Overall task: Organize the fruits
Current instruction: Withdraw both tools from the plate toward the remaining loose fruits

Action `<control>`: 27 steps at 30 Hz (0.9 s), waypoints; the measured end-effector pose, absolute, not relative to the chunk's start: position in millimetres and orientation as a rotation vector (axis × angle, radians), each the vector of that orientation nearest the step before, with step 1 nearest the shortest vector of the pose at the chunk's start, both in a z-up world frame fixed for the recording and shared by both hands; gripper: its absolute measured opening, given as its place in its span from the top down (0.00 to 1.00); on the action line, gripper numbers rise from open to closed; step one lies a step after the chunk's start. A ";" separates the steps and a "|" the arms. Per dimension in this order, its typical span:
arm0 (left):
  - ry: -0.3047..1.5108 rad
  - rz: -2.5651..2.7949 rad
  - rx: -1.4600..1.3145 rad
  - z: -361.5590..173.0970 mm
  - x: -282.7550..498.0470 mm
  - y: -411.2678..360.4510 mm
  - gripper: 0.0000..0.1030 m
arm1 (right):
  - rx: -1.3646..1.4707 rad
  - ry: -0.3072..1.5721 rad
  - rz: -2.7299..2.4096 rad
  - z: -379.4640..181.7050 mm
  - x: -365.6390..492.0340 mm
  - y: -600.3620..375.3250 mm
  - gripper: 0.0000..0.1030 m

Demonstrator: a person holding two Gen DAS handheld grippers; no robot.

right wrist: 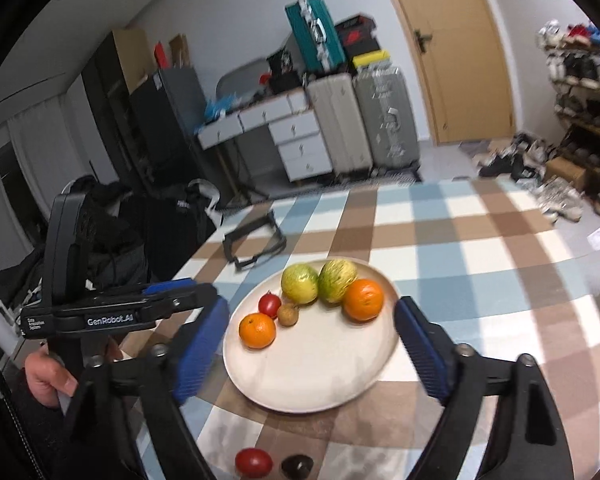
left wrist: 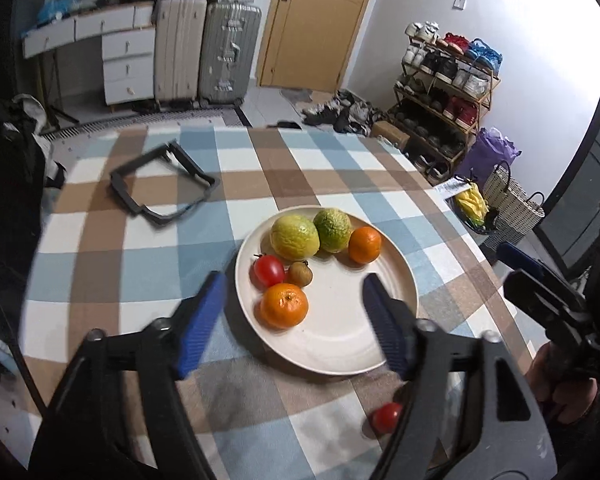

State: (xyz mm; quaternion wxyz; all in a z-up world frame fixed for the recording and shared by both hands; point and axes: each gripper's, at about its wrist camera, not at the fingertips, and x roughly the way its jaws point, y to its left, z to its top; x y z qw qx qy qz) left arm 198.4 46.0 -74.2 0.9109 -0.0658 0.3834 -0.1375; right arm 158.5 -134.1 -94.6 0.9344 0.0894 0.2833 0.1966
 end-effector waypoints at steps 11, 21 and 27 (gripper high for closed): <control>0.698 -0.196 -0.111 -38.9 127.0 45.6 0.02 | 0.150 0.460 0.379 -69.6 89.9 -140.9 0.01; 0.717 -0.195 -0.103 -48.2 83.0 33.2 0.01 | 0.140 0.462 0.351 -76.3 44.0 -146.3 0.00; 0.757 -0.217 -0.096 -69.3 65.0 17.5 0.01 | 0.131 0.472 0.319 -86.7 25.3 -150.4 0.00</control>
